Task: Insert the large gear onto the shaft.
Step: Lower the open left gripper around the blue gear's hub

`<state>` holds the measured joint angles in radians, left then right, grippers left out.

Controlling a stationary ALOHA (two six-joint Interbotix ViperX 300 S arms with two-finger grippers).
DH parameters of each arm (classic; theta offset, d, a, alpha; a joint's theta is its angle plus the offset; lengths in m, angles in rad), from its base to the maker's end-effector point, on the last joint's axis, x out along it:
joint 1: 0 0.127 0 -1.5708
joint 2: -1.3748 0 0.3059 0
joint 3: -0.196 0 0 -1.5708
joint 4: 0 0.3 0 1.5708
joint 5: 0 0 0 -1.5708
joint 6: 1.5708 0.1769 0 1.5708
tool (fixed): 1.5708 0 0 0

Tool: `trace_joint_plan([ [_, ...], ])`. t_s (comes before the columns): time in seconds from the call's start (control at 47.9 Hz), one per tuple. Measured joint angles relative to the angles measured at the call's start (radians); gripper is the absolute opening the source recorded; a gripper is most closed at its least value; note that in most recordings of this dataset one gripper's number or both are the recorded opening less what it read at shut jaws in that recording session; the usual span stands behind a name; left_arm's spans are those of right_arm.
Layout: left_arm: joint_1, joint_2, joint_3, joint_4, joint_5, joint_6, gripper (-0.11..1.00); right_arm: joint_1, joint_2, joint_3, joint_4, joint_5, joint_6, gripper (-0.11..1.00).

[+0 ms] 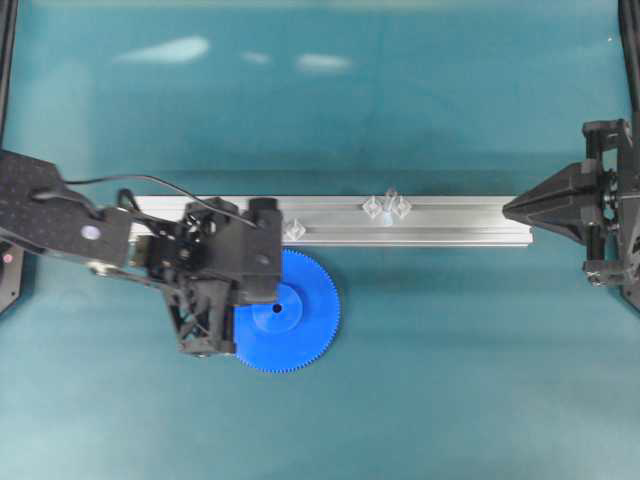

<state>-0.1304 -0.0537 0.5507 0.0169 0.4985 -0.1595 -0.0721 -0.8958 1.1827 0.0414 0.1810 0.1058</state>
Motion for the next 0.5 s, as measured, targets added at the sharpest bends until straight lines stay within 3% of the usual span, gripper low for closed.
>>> trace_joint_plan([
  [0.271,-0.002,0.112,-0.097,0.000,0.100,0.002,0.01,0.000,0.000,0.000,0.000,0.002,0.002,0.12],
  [0.501,-0.008,0.170,-0.163,0.000,0.156,0.046,0.01,-0.002,0.000,0.006,0.000,0.002,0.002,0.12],
])
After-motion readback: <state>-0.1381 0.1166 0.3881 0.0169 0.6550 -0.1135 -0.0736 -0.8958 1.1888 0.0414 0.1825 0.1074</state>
